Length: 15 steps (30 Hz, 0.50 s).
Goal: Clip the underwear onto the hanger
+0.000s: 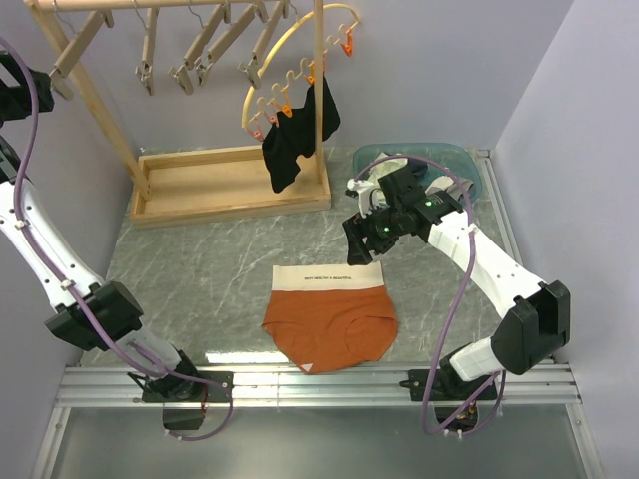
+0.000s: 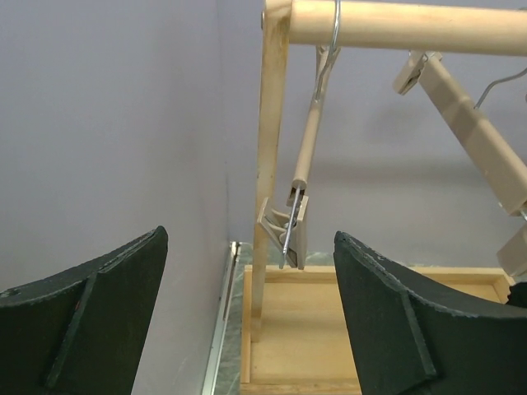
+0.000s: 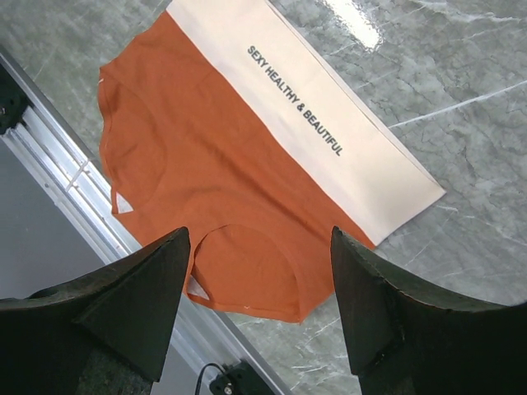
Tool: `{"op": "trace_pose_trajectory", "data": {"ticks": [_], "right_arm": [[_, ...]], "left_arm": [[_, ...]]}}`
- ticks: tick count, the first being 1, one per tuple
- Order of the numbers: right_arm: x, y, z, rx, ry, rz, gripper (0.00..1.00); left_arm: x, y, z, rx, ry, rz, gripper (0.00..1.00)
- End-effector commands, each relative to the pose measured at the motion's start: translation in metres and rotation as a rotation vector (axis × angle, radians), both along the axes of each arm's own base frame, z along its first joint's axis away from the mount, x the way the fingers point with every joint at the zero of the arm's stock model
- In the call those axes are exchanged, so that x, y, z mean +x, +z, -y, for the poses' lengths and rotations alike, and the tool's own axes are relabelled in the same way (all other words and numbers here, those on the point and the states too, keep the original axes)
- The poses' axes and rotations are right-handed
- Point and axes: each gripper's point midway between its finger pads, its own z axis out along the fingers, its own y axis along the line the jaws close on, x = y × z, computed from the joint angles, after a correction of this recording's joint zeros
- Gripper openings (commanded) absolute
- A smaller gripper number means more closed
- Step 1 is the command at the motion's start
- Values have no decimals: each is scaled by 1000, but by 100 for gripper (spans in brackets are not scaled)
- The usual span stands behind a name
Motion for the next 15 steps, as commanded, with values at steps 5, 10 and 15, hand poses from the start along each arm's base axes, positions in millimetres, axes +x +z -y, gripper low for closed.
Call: {"op": "trace_pose_trajectory", "data": {"ticks": [5, 10, 15], "right_arm": [[2, 6, -2, 29, -9, 10, 76], [2, 5, -1, 25, -12, 9, 76], [2, 3, -1, 23, -12, 3, 76]], "left_arm": [[14, 1, 10, -19, -118, 26, 90], [21, -7, 14, -56, -165, 30, 90], [31, -8, 21, -92, -214, 45, 88]]}}
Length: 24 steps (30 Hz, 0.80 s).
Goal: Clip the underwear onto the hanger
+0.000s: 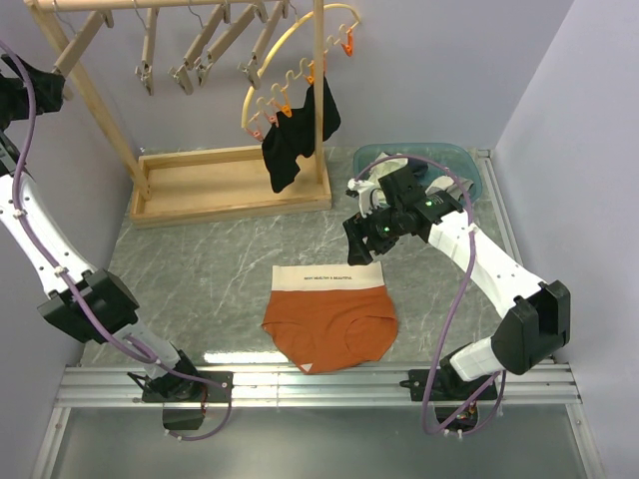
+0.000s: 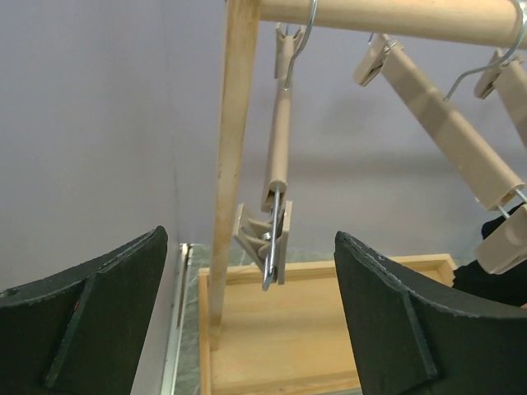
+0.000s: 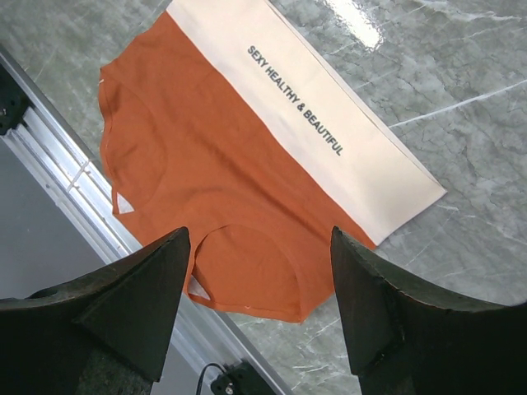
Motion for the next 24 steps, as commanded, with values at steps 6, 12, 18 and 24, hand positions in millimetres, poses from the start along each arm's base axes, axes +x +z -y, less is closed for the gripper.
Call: {"op": "trace_pose_trajectory", "data": {"ticks": [6, 12, 18, 24], "right_arm": [[3, 3, -1, 19, -10, 9, 76], [3, 3, -1, 18, -10, 10, 75], [3, 0, -1, 15, -11, 4, 75], [4, 0, -1, 16, -11, 5, 75]], "left_arm": [[16, 14, 18, -12, -75, 62, 88], [27, 7, 17, -40, -74, 46, 84], [30, 9, 23, -45, -89, 64, 70], [36, 14, 27, -65, -99, 77, 48]]}}
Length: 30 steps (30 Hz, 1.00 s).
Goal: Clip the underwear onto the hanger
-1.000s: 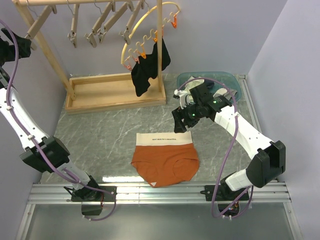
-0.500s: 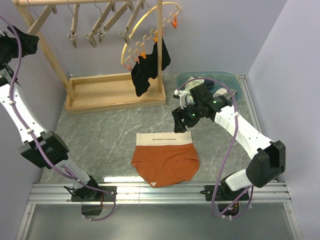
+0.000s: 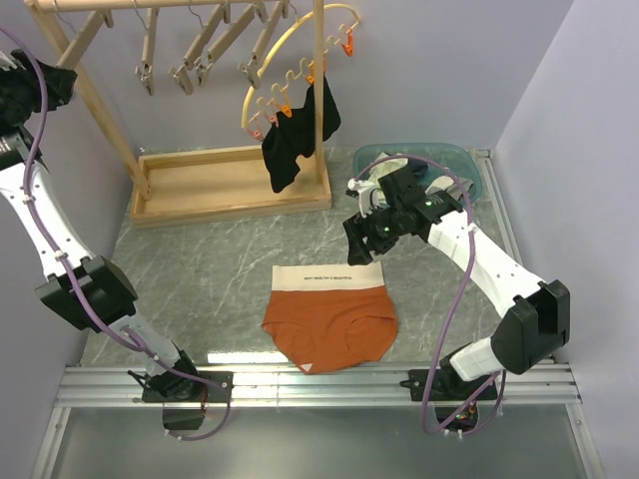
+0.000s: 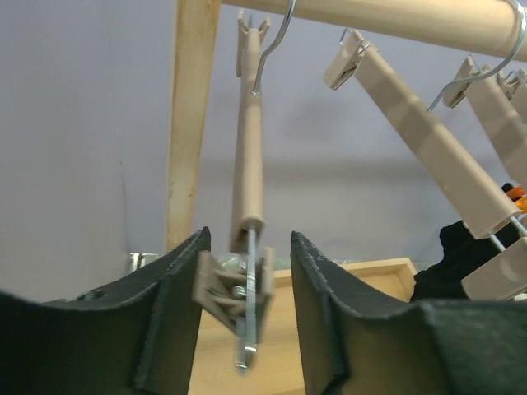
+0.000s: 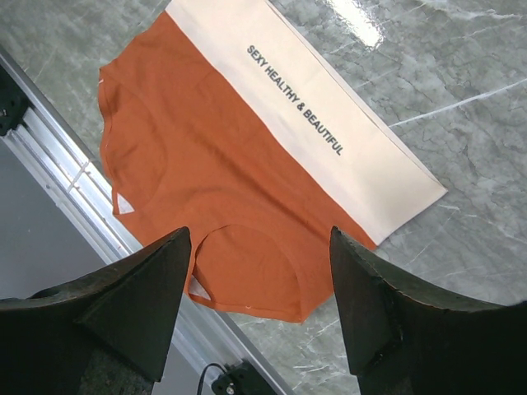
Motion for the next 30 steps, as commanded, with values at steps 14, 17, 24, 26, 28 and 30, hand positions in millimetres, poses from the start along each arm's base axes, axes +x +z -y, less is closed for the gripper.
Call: {"op": "trace_pose_trajectory", "data": {"ticks": [14, 17, 24, 26, 28, 30], "right_arm": [[2, 1, -1, 21, -5, 8, 75], [1, 0, -1, 21, -6, 6, 75], [1, 2, 0, 21, -7, 15, 75], [1, 3, 0, 21, -8, 18, 75], [0, 4, 0, 20, -4, 20, 75], [0, 4, 1, 21, -2, 19, 75]], "left_arm": [[-21, 74, 27, 43, 4, 201, 0], [-32, 90, 35, 53, -1, 253, 0], [-47, 109, 48, 57, -28, 292, 0], [-53, 108, 54, 73, -34, 284, 0], [-58, 103, 58, 82, -38, 268, 0], [-68, 95, 64, 104, -36, 247, 0]]}}
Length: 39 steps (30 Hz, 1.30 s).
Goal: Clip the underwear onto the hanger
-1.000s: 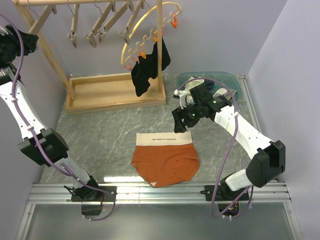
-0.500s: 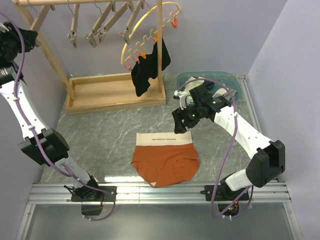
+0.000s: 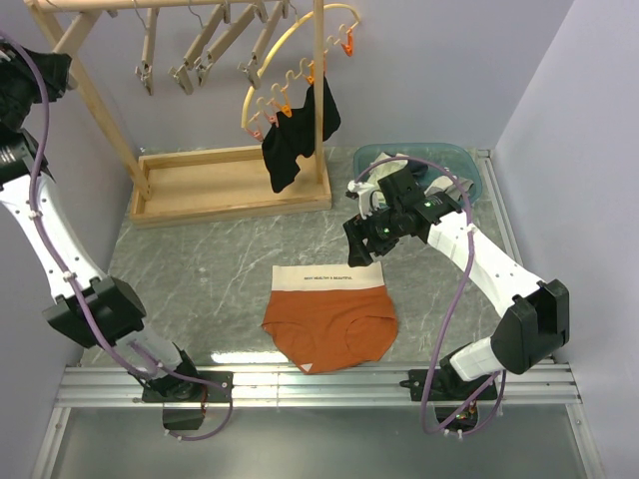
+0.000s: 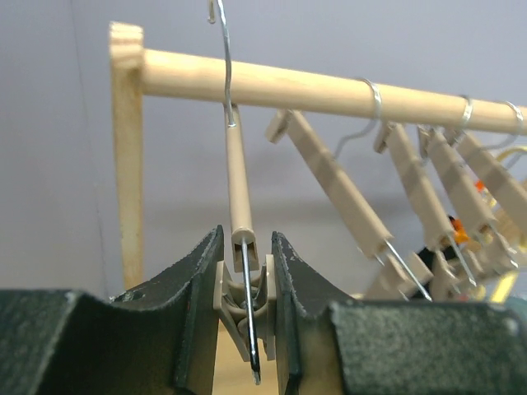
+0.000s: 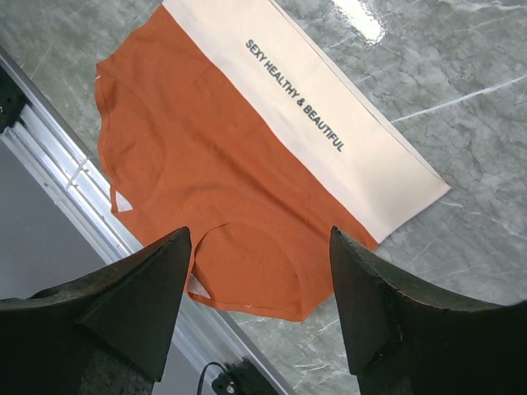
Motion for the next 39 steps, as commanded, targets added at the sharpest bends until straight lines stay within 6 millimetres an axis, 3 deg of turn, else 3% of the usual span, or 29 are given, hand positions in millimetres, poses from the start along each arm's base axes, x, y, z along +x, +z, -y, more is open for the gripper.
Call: {"op": "trace_pose_trajectory", "data": {"ticks": [1, 2, 3, 5, 6, 8, 13, 21, 25, 28, 32, 36, 39], "right_arm": [[2, 11, -1, 28, 2, 33, 76], [2, 12, -1, 28, 2, 33, 75], [2, 13, -1, 28, 7, 33, 76], [2, 15, -1, 29, 6, 39, 76], [3, 15, -1, 28, 7, 38, 76], [2, 14, 0, 27, 8, 38, 75], [3, 17, 1, 19, 14, 48, 76], [8, 25, 6, -13, 42, 100, 76], [14, 34, 7, -26, 70, 148, 76], [21, 42, 8, -31, 85, 204, 75], [30, 46, 7, -40, 96, 245, 76], [37, 51, 3, -30, 116, 282, 75], [43, 57, -2, -16, 124, 324, 75]], "left_arm": [[-41, 29, 30, 104, -13, 70, 0], [-51, 31, 36, 133, -9, 73, 0], [-50, 13, 34, 115, -8, 31, 0], [-63, 0, 41, 132, -2, -1, 0], [-62, -19, 39, 117, 0, -41, 0], [-73, -31, 44, 131, 15, -73, 0], [-88, -85, 32, 81, 103, -218, 0], [-141, -161, 24, 44, 170, -411, 0], [-168, -203, 38, 32, 105, -533, 0], [-197, -231, 69, 12, 4, -620, 0], [-222, -260, 102, 9, -128, -686, 0], [-234, -251, 125, 85, -219, -641, 0], [-234, -248, 130, 123, -276, -635, 0]]}}
